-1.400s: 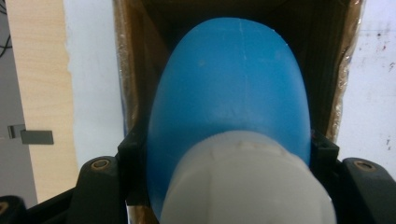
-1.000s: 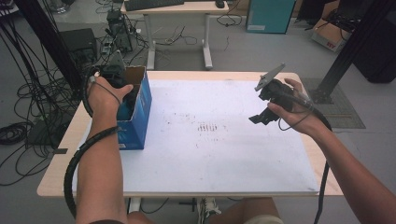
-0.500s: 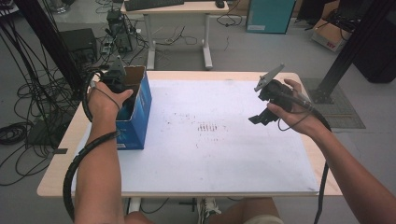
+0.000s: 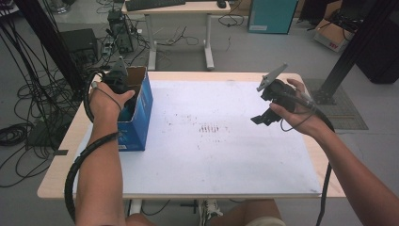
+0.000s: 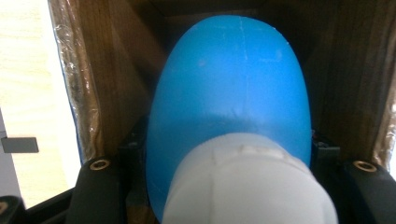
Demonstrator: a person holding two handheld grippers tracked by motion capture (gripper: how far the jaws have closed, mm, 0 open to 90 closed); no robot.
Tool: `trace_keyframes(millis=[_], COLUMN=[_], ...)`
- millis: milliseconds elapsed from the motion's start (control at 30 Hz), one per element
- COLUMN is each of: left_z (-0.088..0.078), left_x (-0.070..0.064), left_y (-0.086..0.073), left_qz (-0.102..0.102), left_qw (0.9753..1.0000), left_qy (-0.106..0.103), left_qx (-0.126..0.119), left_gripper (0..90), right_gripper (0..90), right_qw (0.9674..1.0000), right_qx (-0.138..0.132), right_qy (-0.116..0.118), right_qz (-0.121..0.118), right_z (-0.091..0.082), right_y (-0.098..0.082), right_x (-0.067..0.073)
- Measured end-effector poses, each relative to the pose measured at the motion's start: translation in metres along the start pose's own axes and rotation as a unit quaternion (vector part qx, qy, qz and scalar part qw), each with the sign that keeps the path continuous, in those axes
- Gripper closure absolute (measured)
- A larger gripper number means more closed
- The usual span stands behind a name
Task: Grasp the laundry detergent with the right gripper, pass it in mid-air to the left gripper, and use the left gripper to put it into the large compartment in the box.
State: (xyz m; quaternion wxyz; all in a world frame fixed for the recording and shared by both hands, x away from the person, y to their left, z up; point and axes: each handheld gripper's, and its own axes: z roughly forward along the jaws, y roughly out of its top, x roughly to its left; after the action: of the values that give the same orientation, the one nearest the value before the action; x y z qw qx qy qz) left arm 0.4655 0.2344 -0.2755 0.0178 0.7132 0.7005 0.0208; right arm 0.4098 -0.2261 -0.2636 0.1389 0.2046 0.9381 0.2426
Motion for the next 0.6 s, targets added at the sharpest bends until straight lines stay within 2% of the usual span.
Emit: trace_keyframes(millis=[600], left_z=[0.0002], left_x=[0.0008], left_y=[-0.0004], left_qz=[-0.001], left_qw=[1.0000], left_qy=[-0.002], left_qx=[-0.001], left_gripper=[37.0], right_gripper=[6.2], right_qw=[1.0000], right_qx=[0.001], right_qy=[-0.002], right_qz=[0.000], right_z=[-0.0020], right_y=[0.0011], right_x=[0.0004])
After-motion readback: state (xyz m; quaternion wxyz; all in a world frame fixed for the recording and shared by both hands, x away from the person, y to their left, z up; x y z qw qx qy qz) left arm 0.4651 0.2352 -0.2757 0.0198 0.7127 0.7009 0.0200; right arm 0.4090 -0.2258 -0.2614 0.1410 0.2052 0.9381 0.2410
